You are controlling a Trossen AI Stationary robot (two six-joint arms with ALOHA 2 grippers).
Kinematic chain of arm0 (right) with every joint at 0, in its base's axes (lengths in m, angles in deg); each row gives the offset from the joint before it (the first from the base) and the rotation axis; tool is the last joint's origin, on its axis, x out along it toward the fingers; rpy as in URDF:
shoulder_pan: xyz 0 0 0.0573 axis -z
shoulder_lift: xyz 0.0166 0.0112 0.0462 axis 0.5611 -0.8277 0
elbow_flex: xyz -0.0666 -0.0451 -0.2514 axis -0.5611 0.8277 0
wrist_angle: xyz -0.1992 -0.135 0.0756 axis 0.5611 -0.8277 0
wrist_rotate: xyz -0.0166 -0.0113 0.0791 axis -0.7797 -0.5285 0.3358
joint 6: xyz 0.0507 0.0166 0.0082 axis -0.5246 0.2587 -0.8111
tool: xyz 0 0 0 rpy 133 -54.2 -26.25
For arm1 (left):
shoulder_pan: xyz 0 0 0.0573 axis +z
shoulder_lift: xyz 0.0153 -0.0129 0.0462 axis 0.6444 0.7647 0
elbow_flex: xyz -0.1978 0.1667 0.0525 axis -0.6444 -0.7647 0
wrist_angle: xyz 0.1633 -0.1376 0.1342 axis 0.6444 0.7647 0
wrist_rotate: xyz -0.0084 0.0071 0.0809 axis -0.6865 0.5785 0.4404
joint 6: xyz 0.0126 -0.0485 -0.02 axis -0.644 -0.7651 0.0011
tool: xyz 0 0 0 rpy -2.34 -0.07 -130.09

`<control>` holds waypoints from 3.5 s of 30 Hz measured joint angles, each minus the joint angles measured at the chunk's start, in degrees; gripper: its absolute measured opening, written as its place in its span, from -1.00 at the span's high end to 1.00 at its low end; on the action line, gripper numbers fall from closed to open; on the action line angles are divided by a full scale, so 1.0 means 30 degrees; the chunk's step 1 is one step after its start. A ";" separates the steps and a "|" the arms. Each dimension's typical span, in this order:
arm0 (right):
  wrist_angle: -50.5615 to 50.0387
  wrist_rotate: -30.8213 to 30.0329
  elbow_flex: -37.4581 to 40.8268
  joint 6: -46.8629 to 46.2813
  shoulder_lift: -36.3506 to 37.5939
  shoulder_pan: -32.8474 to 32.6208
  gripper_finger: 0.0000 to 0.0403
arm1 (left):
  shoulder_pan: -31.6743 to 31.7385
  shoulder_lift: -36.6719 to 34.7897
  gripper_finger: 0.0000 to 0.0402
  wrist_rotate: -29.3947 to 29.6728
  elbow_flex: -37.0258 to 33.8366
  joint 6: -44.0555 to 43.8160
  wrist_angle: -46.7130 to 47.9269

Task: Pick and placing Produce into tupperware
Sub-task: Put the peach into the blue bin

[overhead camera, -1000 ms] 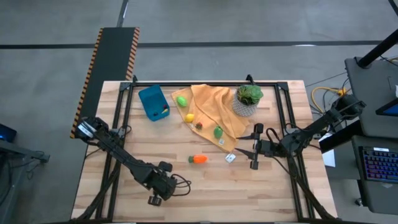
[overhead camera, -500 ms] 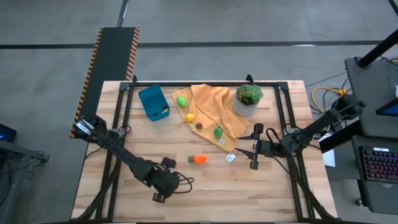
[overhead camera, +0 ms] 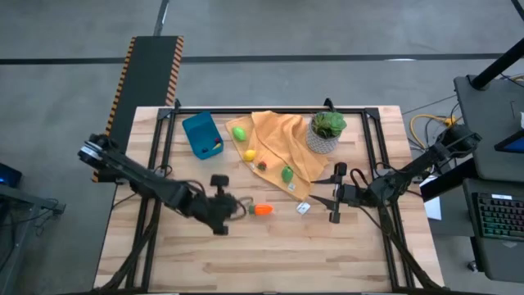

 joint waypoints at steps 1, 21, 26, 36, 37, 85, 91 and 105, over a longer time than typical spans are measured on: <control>-0.0014 0.0000 -0.0001 0.0000 -0.0004 -0.0006 0.07 | 0.0217 -0.0457 0.88 0.0737 -0.0159 0.0088 -0.0096; 0.0063 0.0000 -0.0005 0.0015 -0.0004 -0.0007 0.07 | 0.8502 -0.9377 0.88 0.1286 -0.8223 0.4422 -0.8531; 0.0055 0.0000 -0.0001 0.0015 -0.0004 -0.0006 0.07 | 1.1207 -0.9653 0.88 -0.0231 -0.8820 0.4390 -0.8253; -0.0034 0.0000 -0.0003 0.0007 0.0001 0.0000 0.07 | 1.6386 -0.8800 0.88 -0.2324 -0.9930 0.4268 -0.8261; -0.0039 0.0000 -0.0004 0.0007 0.0001 -0.0001 0.07 | 1.6806 -0.8683 0.88 -0.2592 -0.9938 0.4224 -0.8236; -0.0323 -0.0007 0.0001 0.0007 -0.0004 0.0000 0.07 | 1.9205 -0.5108 0.60 -0.6151 -0.9909 0.2747 -0.7862; -0.0316 -0.0007 0.0000 0.0007 -0.0003 -0.0007 0.07 | 1.9205 -0.5122 0.60 -0.6526 -0.9909 0.2768 -0.7868; -0.0316 -0.0007 0.0002 0.0000 -0.0004 0.0000 0.07 | 1.9205 -0.5122 0.50 -0.6935 -0.9909 0.3618 -0.7864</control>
